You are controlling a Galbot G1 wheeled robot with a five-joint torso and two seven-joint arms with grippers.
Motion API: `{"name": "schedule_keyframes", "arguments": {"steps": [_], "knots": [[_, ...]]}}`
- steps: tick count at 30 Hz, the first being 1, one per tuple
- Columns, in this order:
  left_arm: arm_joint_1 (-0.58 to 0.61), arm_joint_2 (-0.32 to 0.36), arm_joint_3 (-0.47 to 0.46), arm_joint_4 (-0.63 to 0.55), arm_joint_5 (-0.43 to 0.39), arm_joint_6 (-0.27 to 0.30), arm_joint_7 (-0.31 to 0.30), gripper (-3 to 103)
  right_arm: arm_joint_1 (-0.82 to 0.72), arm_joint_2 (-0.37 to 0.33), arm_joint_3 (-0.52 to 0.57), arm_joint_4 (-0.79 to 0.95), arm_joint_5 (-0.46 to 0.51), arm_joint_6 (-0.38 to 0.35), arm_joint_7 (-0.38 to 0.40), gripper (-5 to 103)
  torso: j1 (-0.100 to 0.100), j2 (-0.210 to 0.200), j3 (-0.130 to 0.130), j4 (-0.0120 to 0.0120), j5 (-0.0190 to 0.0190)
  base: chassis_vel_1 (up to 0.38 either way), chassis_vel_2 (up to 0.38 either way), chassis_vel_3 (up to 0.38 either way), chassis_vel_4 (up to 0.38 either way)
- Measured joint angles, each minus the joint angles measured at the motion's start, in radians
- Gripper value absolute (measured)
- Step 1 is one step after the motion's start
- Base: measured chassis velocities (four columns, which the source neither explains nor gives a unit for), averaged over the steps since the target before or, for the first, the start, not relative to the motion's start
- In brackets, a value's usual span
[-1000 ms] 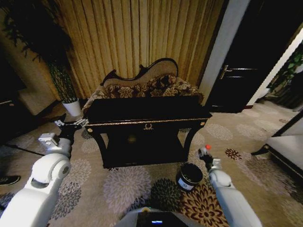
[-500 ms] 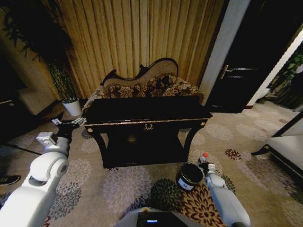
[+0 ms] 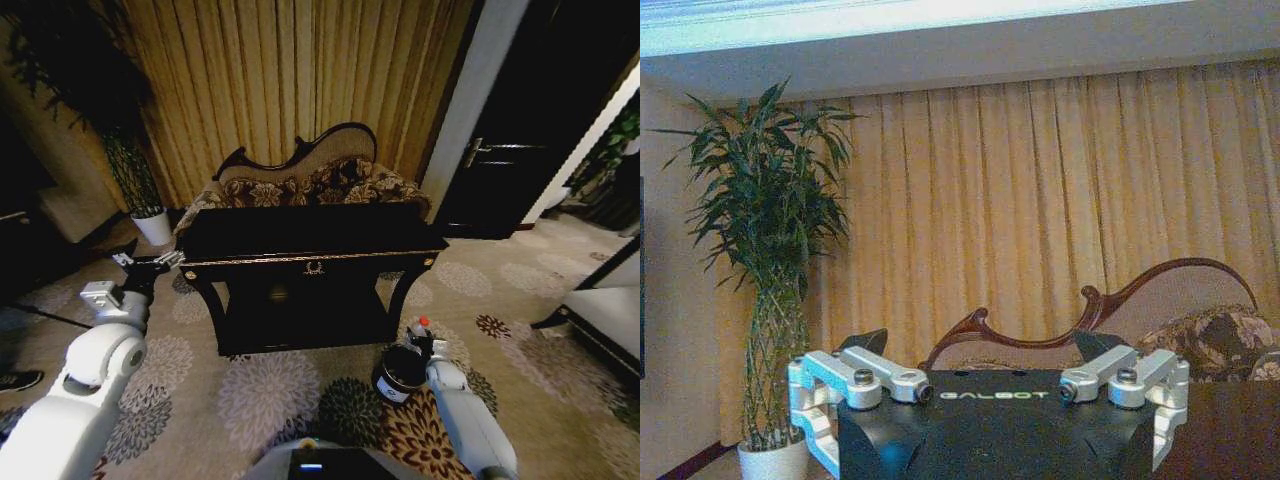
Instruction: Move to the front of the table and place the trash on the table into the trash bin.
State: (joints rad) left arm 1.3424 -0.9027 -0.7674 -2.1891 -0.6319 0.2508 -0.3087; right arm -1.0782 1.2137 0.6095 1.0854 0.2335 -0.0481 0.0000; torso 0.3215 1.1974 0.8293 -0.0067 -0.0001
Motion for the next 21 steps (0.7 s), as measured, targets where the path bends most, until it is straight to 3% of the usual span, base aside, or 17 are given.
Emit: {"name": "schedule_keyframes", "arguments": {"steps": [4,5,6,12,14,18,20,21], "knots": [[-0.002,0.0,-0.001,0.0,0.0,-0.002,0.0,100,-0.002,-0.004,0.006,0.01,0.0,0.004,0.0,89,0.0,0.0,0.0,0.0002,-0.0001,0.0,0.0,0.0,0.0],[-0.005,0.001,-0.001,-0.002,0.0,-0.003,0.0,100,-0.007,-0.008,0.011,0.029,0.002,0.008,0.0,97,0.0,0.0,0.0,0.0,0.0,0.0,0.0,0.0,0.0],[-0.007,0.001,-0.002,-0.004,-0.001,-0.003,0.0,100,-0.016,-0.011,0.016,0.057,0.011,0.01,0.0,99,0.0,0.0,0.0,0.0001,0.0001,0.0,0.0,0.0,0.0],[-0.014,0.002,-0.003,-0.007,-0.004,-0.004,0.0,100,-0.084,-0.017,0.024,0.248,0.049,0.036,0.0,100,0.0,0.0,0.0,-0.0002,0.0001,0.0,0.0,0.0,0.0],[-0.014,0.0,-0.002,-0.011,-0.004,-0.004,0.0,100,-0.128,-0.017,0.024,0.41,0.061,0.042,0.0,100,0.0,0.0,0.0,0.0001,-0.0001,0.0,0.0,0.0,0.0],[-0.014,-0.002,-0.001,-0.014,-0.004,-0.003,0.0,100,-0.16,-0.017,0.012,0.566,0.078,0.025,0.0,100,0.0,0.0,0.0,0.0002,-0.0004,0.0,0.0,0.0,0.0],[-0.013,-0.001,0.0,-0.015,-0.004,-0.003,0.0,100,-0.193,-0.029,-0.022,0.757,0.115,-0.003,0.0,100,0.0,0.0,0.0,0.0001,-0.0004,0.0,0.0,0.0,0.0],[-0.013,-0.001,0.0,-0.015,-0.004,-0.003,0.0,100,-0.193,-0.029,-0.022,0.757,0.115,-0.003,0.0,100,0.0,0.0,0.0,0.0001,-0.0004,0.0,0.0,0.0,0.0]]}}
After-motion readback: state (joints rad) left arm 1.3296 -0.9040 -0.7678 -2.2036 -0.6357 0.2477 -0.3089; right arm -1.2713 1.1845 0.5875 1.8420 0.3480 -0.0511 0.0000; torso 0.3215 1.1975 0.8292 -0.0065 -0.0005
